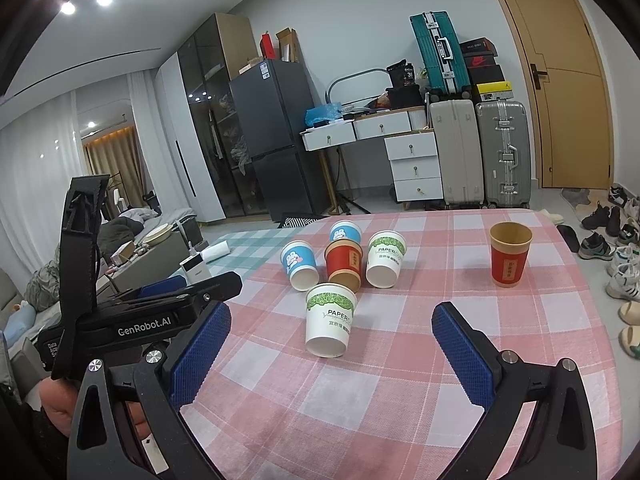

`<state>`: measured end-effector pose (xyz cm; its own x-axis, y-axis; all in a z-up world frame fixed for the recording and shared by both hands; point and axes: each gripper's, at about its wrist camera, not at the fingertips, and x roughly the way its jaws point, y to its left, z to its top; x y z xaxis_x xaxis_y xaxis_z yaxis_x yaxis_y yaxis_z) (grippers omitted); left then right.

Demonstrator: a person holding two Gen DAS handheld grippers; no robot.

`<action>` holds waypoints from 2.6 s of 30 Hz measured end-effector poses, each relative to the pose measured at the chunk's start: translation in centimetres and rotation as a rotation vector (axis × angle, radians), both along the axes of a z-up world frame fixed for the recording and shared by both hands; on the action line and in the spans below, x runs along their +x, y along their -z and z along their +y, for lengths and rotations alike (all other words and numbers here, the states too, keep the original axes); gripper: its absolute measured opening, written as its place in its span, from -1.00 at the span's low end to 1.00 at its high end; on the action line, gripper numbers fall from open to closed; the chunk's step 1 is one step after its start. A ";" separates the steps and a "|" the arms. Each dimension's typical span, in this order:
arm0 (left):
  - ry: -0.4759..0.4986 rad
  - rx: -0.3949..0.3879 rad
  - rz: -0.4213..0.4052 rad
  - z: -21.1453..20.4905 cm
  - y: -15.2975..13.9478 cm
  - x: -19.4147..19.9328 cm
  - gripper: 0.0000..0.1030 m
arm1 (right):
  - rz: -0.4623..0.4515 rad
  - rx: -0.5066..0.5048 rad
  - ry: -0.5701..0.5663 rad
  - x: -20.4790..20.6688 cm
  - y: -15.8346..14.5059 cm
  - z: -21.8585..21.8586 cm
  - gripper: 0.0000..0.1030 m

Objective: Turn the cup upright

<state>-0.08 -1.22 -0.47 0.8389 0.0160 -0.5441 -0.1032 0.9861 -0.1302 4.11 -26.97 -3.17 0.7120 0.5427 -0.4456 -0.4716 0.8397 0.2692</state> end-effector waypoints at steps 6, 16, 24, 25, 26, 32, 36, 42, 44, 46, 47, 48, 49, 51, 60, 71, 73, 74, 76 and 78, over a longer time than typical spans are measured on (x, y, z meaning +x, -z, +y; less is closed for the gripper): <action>-0.003 -0.015 0.014 0.2 0.3 0.3 0.98 | 0.002 0.008 0.003 0.0 0.1 0.0 0.99; 0.001 -0.023 0.022 0.1 0.6 0.6 0.98 | -0.002 0.006 0.005 0.0 0.2 -0.1 0.99; 0.006 -0.023 0.022 -0.1 0.7 0.8 0.98 | -0.004 0.006 0.003 0.0 0.1 -0.1 0.99; 0.006 -0.023 0.022 -0.1 0.7 0.9 0.98 | -0.005 0.006 0.003 0.0 0.1 0.0 0.99; 0.005 -0.023 0.024 -0.1 0.7 0.9 0.98 | -0.005 0.007 0.002 0.0 0.1 -0.1 0.99; 0.006 -0.027 0.021 -0.1 0.8 0.9 0.98 | -0.005 0.006 0.002 0.0 0.2 -0.1 0.99; 0.011 -0.028 0.020 -0.2 0.8 0.9 0.98 | -0.004 0.007 0.002 0.0 0.2 0.0 0.99; 0.013 -0.027 0.022 -0.3 0.9 0.9 0.98 | 0.002 0.009 0.003 0.2 0.2 -0.1 0.99; 0.015 -0.028 0.023 -0.4 0.9 1.0 0.98 | 0.003 0.011 0.006 0.4 0.3 -0.2 0.99; 0.017 -0.026 0.026 -0.5 1.0 1.1 0.98 | 0.003 0.012 0.012 0.6 0.6 -0.5 0.99; 0.019 -0.026 0.029 -0.6 1.1 1.3 0.98 | 0.004 0.011 0.016 0.7 0.7 -0.7 0.99; 0.023 -0.029 0.035 -0.7 1.2 1.5 0.98 | 0.010 0.009 0.020 1.0 1.0 -0.9 0.99; 0.033 -0.038 0.044 -0.7 1.5 1.9 0.98 | 0.016 0.009 0.025 1.3 1.3 -1.0 0.99; 0.045 -0.053 0.076 -0.4 2.3 3.0 0.98 | 0.031 0.011 0.034 2.0 1.9 -1.5 0.99; 0.061 -0.064 0.224 -0.9 8.1 10.8 0.98 | 0.104 0.032 0.051 5.7 5.2 -3.3 0.99; 0.087 -0.111 0.445 -0.7 14.8 20.2 0.23 | 0.158 0.076 0.045 7.6 7.2 -3.9 0.99; 0.114 -0.136 0.465 -0.6 15.4 21.0 0.14 | 0.150 0.080 0.049 7.1 7.0 -4.1 0.99; 0.121 -0.139 0.463 -0.5 15.4 21.2 0.14 | 0.147 0.082 0.051 6.8 6.8 -4.2 0.99; 0.118 -0.128 0.463 -0.4 15.1 21.1 0.14 | 0.142 0.087 0.049 6.2 6.4 -4.2 0.99; 0.129 -0.127 0.473 -0.3 14.5 20.7 0.14 | 0.124 0.086 0.048 5.2 5.7 -4.2 0.99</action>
